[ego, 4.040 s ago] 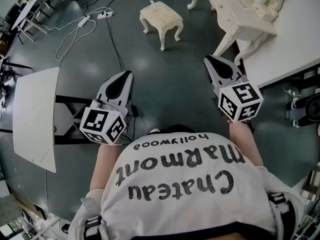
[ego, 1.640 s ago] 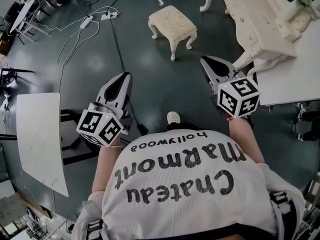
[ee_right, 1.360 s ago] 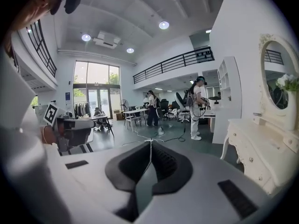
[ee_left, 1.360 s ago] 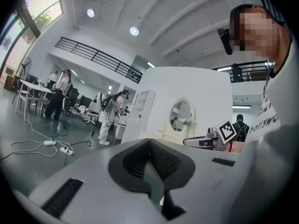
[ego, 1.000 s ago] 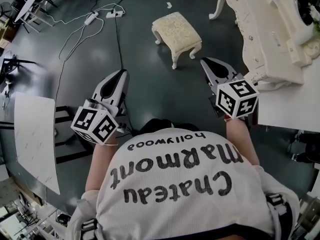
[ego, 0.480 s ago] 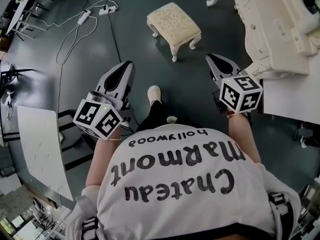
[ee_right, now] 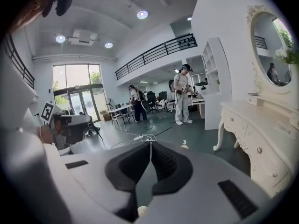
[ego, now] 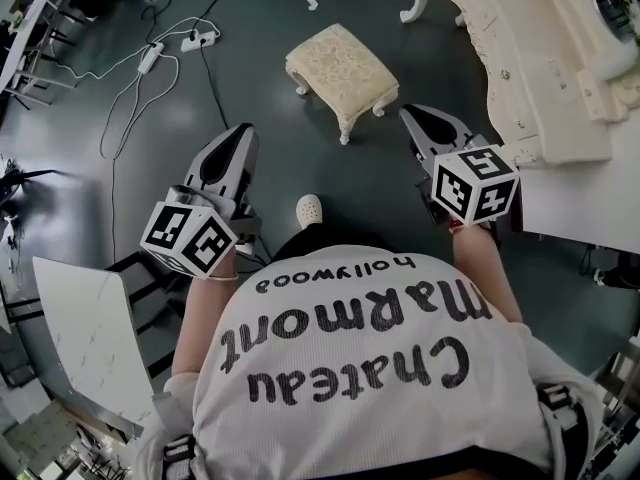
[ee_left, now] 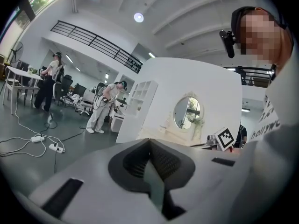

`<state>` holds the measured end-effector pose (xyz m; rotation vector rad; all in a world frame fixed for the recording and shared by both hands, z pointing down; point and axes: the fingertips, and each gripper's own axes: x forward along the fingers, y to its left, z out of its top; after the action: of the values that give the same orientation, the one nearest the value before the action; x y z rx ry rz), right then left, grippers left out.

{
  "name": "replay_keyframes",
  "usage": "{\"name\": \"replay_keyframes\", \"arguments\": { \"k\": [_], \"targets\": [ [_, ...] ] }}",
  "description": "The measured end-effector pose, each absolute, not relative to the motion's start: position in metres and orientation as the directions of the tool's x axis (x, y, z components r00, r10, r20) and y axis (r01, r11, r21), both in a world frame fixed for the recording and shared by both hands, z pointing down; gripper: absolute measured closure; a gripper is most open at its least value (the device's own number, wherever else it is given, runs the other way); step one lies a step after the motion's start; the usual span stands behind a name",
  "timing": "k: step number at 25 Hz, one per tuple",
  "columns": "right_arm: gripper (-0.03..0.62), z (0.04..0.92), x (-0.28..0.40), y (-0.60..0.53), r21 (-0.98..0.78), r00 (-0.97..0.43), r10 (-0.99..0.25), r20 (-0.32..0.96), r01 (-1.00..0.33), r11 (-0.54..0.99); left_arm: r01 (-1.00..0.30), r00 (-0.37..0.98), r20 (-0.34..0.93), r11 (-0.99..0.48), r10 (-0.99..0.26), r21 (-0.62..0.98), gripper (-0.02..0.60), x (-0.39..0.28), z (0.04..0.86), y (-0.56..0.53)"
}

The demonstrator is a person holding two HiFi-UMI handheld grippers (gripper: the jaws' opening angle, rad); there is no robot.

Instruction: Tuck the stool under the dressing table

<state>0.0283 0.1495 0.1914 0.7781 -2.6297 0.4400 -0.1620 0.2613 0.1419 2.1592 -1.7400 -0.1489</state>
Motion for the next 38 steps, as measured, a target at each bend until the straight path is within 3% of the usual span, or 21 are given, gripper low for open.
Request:
{"name": "replay_keyframes", "arguments": {
  "k": [8, 16, 23, 29, 38],
  "targets": [
    [0.566, 0.188, -0.037, 0.097, -0.182, -0.762, -0.487, 0.426, -0.6, 0.779, -0.92, 0.275, 0.136, -0.219, -0.952, 0.325, 0.558, -0.233, 0.137, 0.191],
    [0.566, 0.224, -0.085, 0.066, -0.228, -0.739, -0.475, 0.478, -0.627, 0.745, -0.913, 0.32, 0.206, -0.243, -0.925, 0.329, 0.558, -0.278, 0.177, 0.151],
    [0.566, 0.289, -0.094, 0.068, -0.304, -0.708, -0.417, 0.571, -0.653, 0.694, -0.888, 0.374, 0.309, -0.242, -0.875, 0.39, 0.558, -0.282, 0.255, 0.14],
    [0.566, 0.356, -0.085, 0.065, -0.468, -0.702, -0.353, 0.618, -0.69, 0.553, -0.85, 0.408, 0.31, -0.233, -0.859, 0.472, 0.558, -0.273, 0.305, 0.129],
    [0.566, 0.446, -0.088, 0.028, -0.551, -0.653, -0.294, 0.698, -0.752, 0.361, -0.88, 0.447, 0.537, -0.245, -0.715, 0.406, 0.558, -0.275, 0.378, 0.084]
  ]
}}
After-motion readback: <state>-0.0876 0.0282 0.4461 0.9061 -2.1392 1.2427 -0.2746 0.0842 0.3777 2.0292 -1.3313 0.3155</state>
